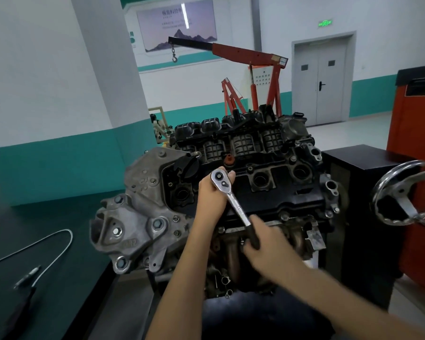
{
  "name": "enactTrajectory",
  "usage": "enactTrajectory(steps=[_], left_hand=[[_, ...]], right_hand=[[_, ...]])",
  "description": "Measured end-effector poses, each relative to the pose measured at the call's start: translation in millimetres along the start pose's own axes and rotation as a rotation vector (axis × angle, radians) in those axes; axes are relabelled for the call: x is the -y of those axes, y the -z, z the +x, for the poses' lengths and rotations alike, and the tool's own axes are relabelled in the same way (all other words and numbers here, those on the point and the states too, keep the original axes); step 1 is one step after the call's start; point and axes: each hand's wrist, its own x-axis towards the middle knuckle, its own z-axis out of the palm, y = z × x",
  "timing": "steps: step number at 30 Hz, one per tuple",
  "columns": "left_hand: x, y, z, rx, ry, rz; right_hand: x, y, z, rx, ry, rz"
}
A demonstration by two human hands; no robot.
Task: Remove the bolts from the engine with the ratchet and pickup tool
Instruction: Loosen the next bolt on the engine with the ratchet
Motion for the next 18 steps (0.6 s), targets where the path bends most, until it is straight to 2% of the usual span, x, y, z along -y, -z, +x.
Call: enactTrajectory(steps=[5,7,9,11,13,15,18], left_hand=[[-6.0,-3.3,4.7,0.006,-0.023,0.020],[-4.2,-1.3,2.0,-0.003,-0.011,0.038],[0.0,2.7,-2.8,-0.021,-0.006,-0.011],[1.1,3.5,-6.6,-0.028,-0.011,-0.040],[-0.9,-0.5,-7.5,-0.034,-0.006,-0.032],[-2.0,-3.3,-6.3,-0.059,0.018,0.008],[-1.0,1.0,-4.0,-0.073,0.021,0.062]], right_hand=[[-7.8,122.8,55.9,0.166,0.233,-0.642],[-1.8,132.8,69.3,0.152,0.298,-0.767],[-4.2,112.0,57.4,0.055,0.292,-0.776],[-11.1,68.3,26.7,-0.055,0.217,-0.581],[-3.7,17.9,-3.4,-0.099,0.068,-0.210],[11.6,-27.4,-14.2,-0.153,-0.025,0.052],[25.2,-59.0,-12.5,-0.166,-0.035,0.185]])
